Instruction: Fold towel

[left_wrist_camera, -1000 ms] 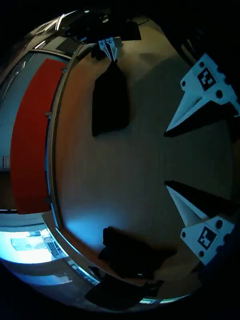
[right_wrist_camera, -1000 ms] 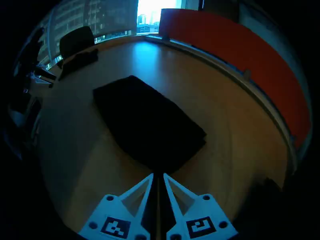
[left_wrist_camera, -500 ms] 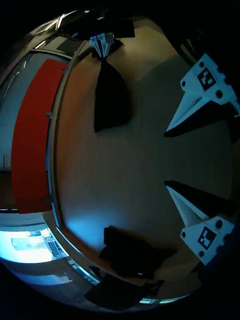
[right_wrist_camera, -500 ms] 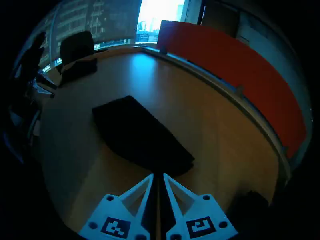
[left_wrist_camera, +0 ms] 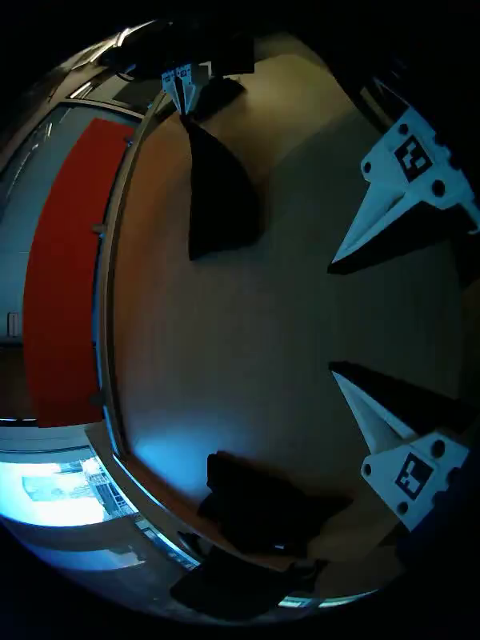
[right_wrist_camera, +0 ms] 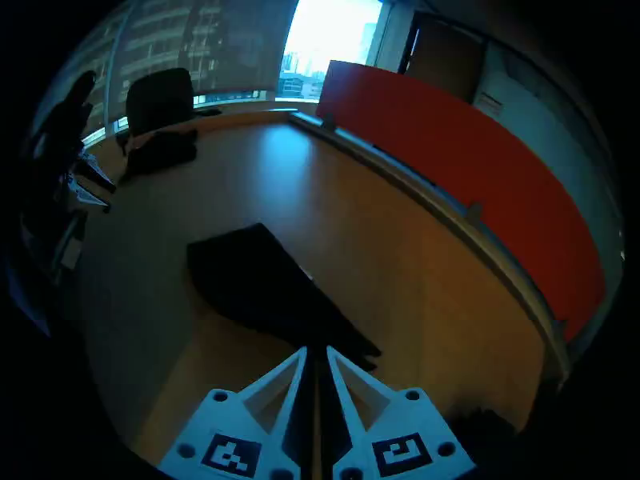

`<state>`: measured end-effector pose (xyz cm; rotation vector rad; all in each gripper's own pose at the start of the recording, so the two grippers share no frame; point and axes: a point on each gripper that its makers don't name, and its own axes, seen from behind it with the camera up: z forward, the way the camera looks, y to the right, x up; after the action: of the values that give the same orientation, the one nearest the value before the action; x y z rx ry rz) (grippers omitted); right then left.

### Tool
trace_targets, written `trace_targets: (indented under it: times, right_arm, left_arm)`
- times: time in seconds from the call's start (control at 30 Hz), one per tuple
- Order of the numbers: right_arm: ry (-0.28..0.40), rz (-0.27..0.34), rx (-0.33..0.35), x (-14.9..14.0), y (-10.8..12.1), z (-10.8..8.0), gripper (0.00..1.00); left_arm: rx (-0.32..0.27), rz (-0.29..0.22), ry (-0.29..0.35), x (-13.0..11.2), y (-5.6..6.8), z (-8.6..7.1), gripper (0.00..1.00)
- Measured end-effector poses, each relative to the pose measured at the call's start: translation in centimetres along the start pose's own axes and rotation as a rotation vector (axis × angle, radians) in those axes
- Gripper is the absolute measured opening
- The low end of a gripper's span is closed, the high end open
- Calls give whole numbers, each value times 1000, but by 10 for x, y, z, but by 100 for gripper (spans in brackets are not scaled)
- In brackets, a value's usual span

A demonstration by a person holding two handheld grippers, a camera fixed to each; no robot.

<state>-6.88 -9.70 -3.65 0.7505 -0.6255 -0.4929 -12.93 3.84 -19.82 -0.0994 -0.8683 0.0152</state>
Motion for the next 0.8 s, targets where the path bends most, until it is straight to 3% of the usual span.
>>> trace_targets:
  times: [0.4,0.8]
  right_arm:
    - [57,-101,15,52,0,4,6]
    - [68,-157,46,75,-10,18,5]
  left_arm:
    - [-11,-13,5,0,5,-3,80]
    - [-12,-29,8,-2,3,-6,80]
